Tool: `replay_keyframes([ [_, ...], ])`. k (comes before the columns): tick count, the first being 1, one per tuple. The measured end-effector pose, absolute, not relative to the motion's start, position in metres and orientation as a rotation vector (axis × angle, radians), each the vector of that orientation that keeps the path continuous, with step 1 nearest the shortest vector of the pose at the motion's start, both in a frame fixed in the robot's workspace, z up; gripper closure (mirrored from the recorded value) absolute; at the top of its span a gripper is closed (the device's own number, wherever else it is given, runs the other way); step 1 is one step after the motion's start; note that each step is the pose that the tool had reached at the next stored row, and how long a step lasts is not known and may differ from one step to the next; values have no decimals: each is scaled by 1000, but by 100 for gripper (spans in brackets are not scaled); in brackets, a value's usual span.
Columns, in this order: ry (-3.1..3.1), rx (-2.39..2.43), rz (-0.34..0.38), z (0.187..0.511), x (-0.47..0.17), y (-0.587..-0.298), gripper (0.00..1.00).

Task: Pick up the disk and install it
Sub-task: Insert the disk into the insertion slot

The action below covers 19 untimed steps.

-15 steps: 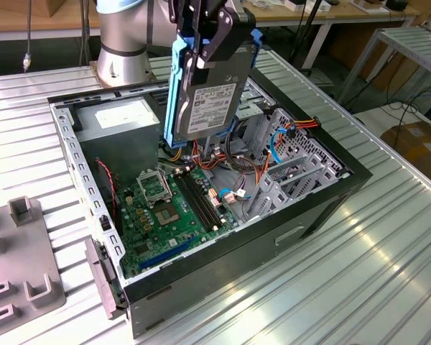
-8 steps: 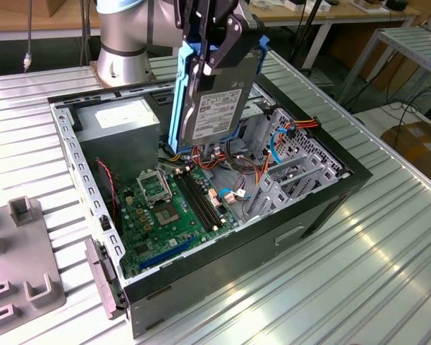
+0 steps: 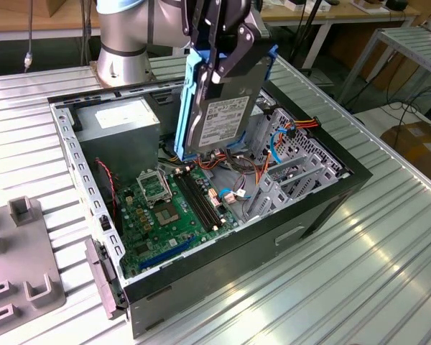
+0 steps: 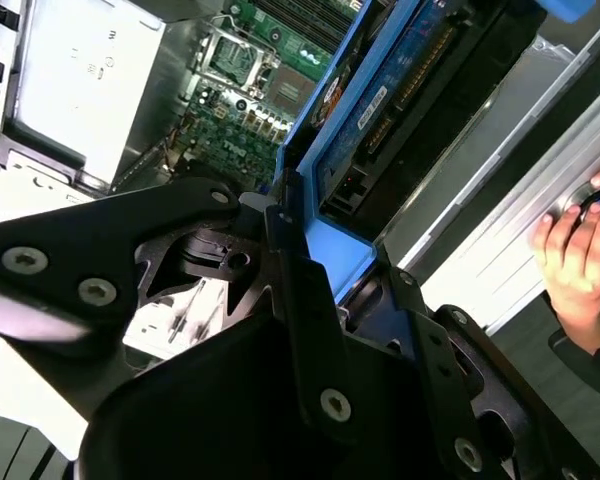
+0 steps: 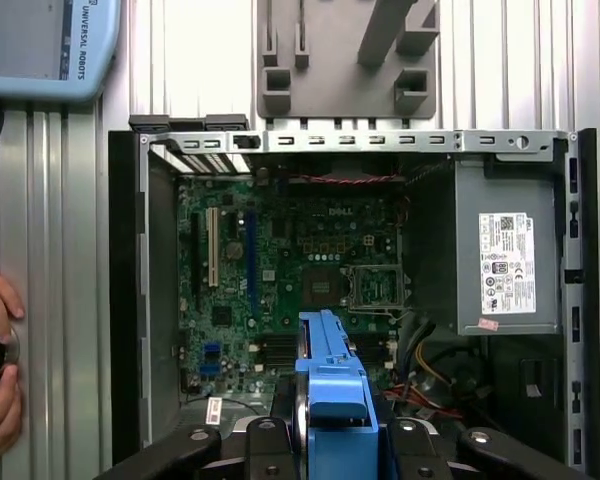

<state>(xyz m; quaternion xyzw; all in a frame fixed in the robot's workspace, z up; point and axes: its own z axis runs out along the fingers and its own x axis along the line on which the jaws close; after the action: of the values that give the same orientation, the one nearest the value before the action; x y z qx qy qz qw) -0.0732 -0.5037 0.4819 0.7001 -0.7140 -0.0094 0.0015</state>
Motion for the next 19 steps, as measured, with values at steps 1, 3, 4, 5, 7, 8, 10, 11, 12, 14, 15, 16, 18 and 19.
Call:
replay_keyframes([
  [1, -2241, 2197, -29, 482, -73, -506, 63],
  [3, -2241, 2197, -29, 482, -71, -510, 63],
  [4, -2241, 2197, -29, 482, -70, -511, 63],
  [5, -2241, 2197, -29, 482, -69, -513, 63],
  [7, -2241, 2197, -29, 482, -60, -516, 63],
  [8, -2241, 2197, -29, 482, -55, -517, 63],
  [10, -2241, 2197, -28, 481, -48, -518, 63],
  [11, -2240, 2197, -28, 481, -46, -519, 63],
  [12, -2240, 2197, -28, 481, -42, -520, 63],
  [14, -2240, 2197, -28, 481, -36, -523, 63],
  [15, -2240, 2197, -28, 481, -35, -524, 63],
  [16, -2240, 2196, -27, 481, -34, -525, 63],
  [18, -2239, 2195, -25, 481, -31, -530, 63],
  [19, -2239, 2194, -23, 481, -29, -535, 63],
])
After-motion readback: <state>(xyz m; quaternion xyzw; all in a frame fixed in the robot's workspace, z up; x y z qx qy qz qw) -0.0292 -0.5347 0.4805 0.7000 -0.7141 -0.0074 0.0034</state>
